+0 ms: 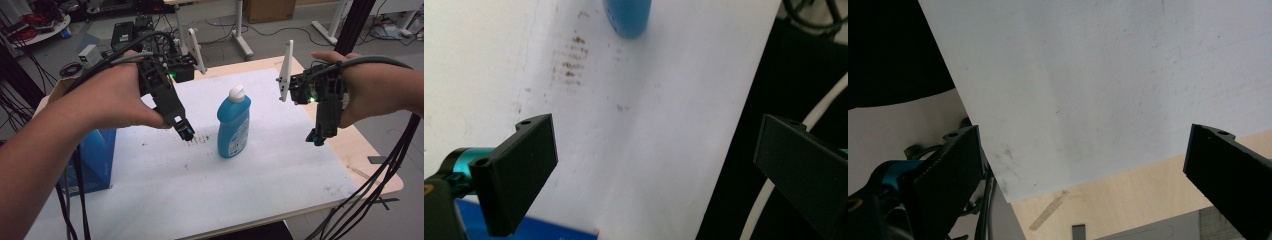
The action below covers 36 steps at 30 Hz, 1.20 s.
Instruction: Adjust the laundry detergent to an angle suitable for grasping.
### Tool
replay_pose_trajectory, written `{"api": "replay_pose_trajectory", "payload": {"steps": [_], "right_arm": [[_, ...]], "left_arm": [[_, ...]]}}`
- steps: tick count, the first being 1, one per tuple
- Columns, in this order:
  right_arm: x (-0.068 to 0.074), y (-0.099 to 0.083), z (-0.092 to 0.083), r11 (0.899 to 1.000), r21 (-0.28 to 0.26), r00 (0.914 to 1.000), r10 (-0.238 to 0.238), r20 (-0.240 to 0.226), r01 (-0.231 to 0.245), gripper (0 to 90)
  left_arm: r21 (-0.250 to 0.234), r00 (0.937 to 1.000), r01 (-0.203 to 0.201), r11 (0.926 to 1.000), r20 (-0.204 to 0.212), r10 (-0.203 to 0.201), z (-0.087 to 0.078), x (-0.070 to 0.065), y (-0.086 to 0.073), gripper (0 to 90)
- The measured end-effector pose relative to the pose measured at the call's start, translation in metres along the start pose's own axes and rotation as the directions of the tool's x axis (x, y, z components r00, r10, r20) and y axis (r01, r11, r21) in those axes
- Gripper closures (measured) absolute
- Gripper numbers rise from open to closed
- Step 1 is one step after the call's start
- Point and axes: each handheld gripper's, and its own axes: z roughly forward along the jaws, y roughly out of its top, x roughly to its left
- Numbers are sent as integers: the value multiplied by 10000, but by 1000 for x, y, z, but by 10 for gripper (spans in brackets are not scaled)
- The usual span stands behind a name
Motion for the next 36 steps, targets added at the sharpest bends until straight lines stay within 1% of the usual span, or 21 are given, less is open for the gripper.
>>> {"api": "replay_pose_trajectory", "payload": {"steps": [1,2,5,7,8,11,13,14,16,17,19,21,23,24,26,27,28,29,33,35,36], "right_arm": [[-1,-1,0,10000,-10,10000,-46,-28,46,18],[0,-2,1,10000,16,10000,81,-15,-81,18],[0,-5,3,9999,-16,9999,123,-33,-123,18],[-1,-8,4,10000,-2,10000,27,-45,-27,18],[-1,-9,5,9999,-25,9999,130,-83,-130,18],[1,-11,6,9997,-13,9996,253,-102,-254,18],[1,-13,6,9997,-55,9997,230,-89,-231,18],[1,-14,6,9994,-53,9994,328,-100,-329,18],[2,-15,6,9994,-93,9993,344,-109,-345,18],[1,-16,6,9994,-113,9994,324,-137,-325,18],[1,-17,7,9994,-119,9994,320,-91,-321,18],[2,-17,8,9994,-124,9994,337,-89,-338,18],[1,-18,8,9994,-108,9994,314,-127,-316,18],[1,-18,8,9994,-108,9994,314,-127,-316,18],[0,-20,9,9992,-118,9992,375,-145,-377,18],[0,-20,9,9990,-86,9990,427,-135,-428,18],[0,-20,9,9990,-86,9990,427,-135,-428,18],[0,-20,9,9992,-94,9991,398,-111,-399,18],[0,-22,10,9984,-56,9983,554,-161,-555,18],[0,-22,11,9986,-38,9984,524,-199,-525,18],[0,-23,12,9986,-55,9984,533,-195,-534,18]], "left_arm": [[-105,10000,93,9999,-16,-93,3,1,3,37],[-173,9999,143,9997,-34,-144,5,1,7,38],[-383,9997,258,9989,30,-257,13,0,17,37],[-467,9997,234,9986,46,-232,17,0,23,38],[-515,9996,270,9983,40,-268,20,0,25,37],[-678,9990,454,9967,34,-453,28,1,32,37],[-847,9978,658,9942,-27,-662,33,2,35,38],[-871,9974,712,9936,-47,-719,36,3,37,38],[-894,9973,718,9934,-64,-726,39,4,39,38],[-1019,9967,802,9916,-70,-813,43,6,42,38],[-1206,9960,868,9889,-88,-885,46,7,45,37],[-1521,9947,1010,9832,-43,-1028,49,7,48,37],[-1780,9944,1036,9786,-15,-1055,51,6,52,37],[-1780,9944,1036,9786,-15,-1055,51,6,52,38],[-2198,9927,1176,9684,9,-1203,59,4,60,37],[-2296,9918,1243,9653,-15,-1281,62,4,62,38],[-2296,9918,1243,9653,-15,-1281,62,4,62,37],[-2407,9908,1303,9618,-34,-1351,66,4,65,37],[-2598,9885,1410,9553,-156,-1501,74,4,71,37],[-2709,9878,1462,9514,-116,-1551,78,4,73,37],[-2728,9878,1468,9508,-94,-1552,80,4,74,37]]}}
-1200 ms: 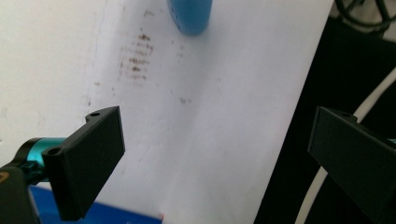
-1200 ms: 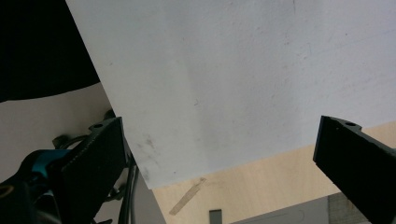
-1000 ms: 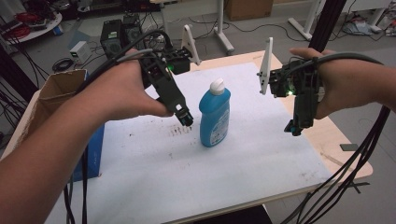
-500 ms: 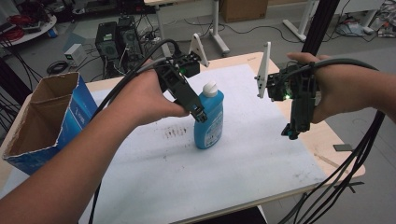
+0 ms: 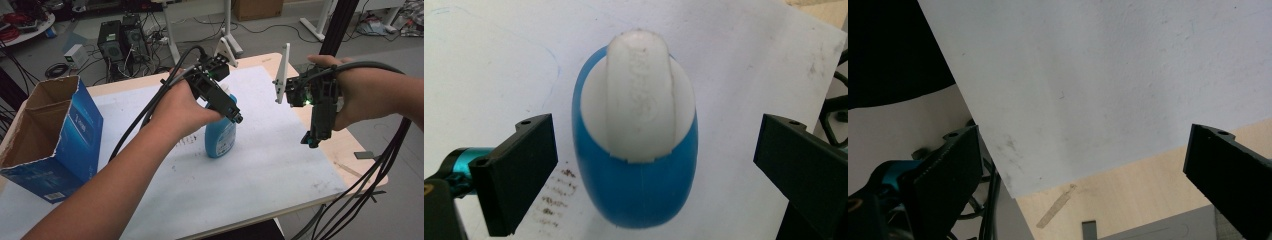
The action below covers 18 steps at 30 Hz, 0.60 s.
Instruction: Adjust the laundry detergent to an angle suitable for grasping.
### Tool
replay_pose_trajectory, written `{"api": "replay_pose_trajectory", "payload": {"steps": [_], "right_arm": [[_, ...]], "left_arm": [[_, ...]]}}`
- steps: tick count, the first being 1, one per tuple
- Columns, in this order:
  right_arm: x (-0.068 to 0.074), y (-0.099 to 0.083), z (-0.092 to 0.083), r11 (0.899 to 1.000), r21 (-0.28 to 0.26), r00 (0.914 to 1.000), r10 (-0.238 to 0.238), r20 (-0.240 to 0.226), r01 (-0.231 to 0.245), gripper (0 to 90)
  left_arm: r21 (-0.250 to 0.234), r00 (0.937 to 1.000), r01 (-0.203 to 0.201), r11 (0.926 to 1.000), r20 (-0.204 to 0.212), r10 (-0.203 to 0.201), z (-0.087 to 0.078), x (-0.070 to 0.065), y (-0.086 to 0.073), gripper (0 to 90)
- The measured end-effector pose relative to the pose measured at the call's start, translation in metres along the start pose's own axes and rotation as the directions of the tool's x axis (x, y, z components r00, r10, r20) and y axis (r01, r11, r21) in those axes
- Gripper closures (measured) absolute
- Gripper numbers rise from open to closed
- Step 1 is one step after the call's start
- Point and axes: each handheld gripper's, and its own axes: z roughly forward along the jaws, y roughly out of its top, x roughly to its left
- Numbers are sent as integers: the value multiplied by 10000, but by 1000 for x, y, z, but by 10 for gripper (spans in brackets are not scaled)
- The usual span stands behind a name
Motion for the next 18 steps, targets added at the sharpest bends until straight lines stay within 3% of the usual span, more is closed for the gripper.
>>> {"api": "replay_pose_trajectory", "payload": {"steps": [13,18], "right_arm": [[-1,-1,0,10000,49,10000,28,7,-28,17],[-2,0,2,10000,64,10000,24,-8,-24,18]], "left_arm": [[-80,9993,328,9994,-189,-329,22,2,0,38],[-240,9991,257,9994,-326,-265,25,3,0,38]]}}
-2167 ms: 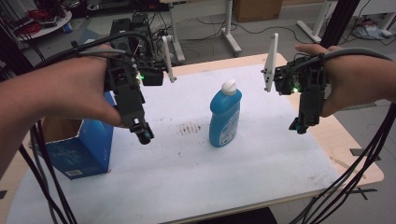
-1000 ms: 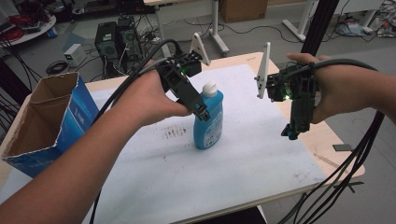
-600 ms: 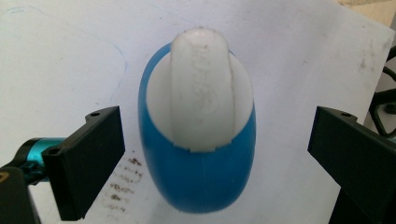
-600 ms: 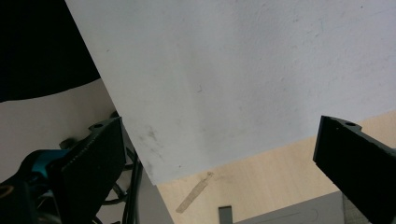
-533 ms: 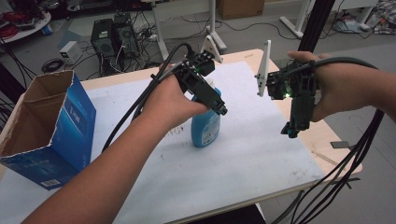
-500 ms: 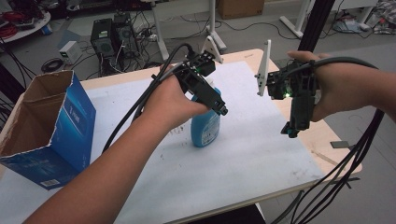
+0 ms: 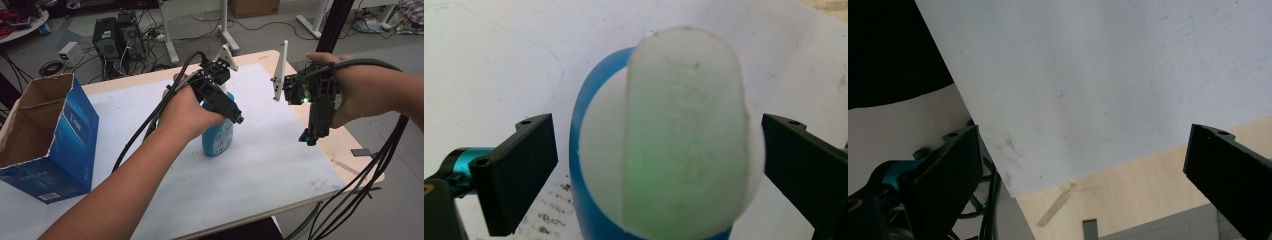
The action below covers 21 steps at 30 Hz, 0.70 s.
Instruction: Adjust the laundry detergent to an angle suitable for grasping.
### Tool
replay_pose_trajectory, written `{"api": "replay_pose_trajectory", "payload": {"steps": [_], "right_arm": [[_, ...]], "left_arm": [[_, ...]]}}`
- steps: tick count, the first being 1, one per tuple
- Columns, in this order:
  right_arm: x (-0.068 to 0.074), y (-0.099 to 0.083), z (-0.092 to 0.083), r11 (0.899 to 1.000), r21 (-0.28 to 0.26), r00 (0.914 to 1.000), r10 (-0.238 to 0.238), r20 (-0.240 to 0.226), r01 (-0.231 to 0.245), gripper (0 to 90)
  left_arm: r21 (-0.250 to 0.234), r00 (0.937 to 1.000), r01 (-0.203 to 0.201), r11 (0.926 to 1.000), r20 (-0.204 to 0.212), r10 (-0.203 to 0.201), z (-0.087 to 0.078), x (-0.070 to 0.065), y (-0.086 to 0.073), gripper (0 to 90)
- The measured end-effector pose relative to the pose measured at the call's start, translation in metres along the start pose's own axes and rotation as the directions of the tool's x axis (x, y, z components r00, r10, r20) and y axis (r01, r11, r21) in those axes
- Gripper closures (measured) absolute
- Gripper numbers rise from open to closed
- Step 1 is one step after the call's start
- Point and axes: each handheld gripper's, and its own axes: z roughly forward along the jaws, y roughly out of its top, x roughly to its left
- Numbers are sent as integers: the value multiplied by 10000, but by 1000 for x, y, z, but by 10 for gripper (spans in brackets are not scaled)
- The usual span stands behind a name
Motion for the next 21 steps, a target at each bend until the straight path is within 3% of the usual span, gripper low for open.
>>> {"api": "replay_pose_trajectory", "payload": {"steps": [7,10,13,21], "right_arm": [[0,3,1,10000,18,10000,25,1,-25,18],[0,3,1,10000,1,10000,12,-9,-12,18],[0,2,0,10000,23,10000,-10,20,10,18],[2,0,-2,10000,33,10000,17,68,-17,18]], "left_arm": [[16,9998,-57,10000,-207,58,6,1,-1,42],[-57,9999,-23,10000,-155,22,7,2,-3,73],[198,9996,-125,9997,-256,130,11,2,-3,91],[88,9995,-153,9998,-260,155,14,0,-3,157]]}}
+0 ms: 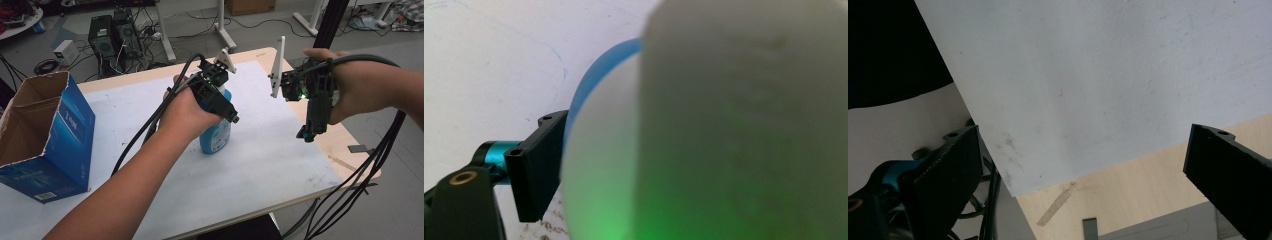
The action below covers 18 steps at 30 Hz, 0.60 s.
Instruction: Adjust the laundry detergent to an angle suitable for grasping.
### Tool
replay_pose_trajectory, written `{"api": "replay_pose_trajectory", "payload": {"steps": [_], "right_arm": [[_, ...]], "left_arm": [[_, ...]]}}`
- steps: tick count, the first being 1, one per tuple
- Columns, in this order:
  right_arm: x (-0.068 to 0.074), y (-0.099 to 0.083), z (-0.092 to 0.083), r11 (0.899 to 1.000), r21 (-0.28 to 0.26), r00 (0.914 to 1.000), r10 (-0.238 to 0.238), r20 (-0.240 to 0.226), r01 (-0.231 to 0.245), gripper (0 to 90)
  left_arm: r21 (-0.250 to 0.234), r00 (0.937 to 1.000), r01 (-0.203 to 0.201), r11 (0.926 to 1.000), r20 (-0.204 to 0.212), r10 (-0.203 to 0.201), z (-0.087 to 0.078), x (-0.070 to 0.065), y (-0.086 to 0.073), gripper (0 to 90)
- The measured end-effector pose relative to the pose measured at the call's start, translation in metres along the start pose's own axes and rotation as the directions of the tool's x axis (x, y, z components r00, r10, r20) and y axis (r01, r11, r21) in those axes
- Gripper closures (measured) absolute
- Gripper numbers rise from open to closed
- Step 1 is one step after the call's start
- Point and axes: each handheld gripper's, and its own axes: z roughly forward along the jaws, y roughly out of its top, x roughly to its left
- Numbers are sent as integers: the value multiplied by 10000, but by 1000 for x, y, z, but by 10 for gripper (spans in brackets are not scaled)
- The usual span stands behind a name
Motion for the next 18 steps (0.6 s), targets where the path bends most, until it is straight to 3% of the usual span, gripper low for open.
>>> {"api": "replay_pose_trajectory", "payload": {"steps": [14,18], "right_arm": [[-1,-2,1,10000,-20,10000,49,3,-49,18],[-1,-2,1,10000,-67,10000,28,15,-28,18]], "left_arm": [[12,9997,-44,10000,-260,44,-3,3,0,209],[18,9999,-34,10000,-125,34,-2,2,0,251]]}}
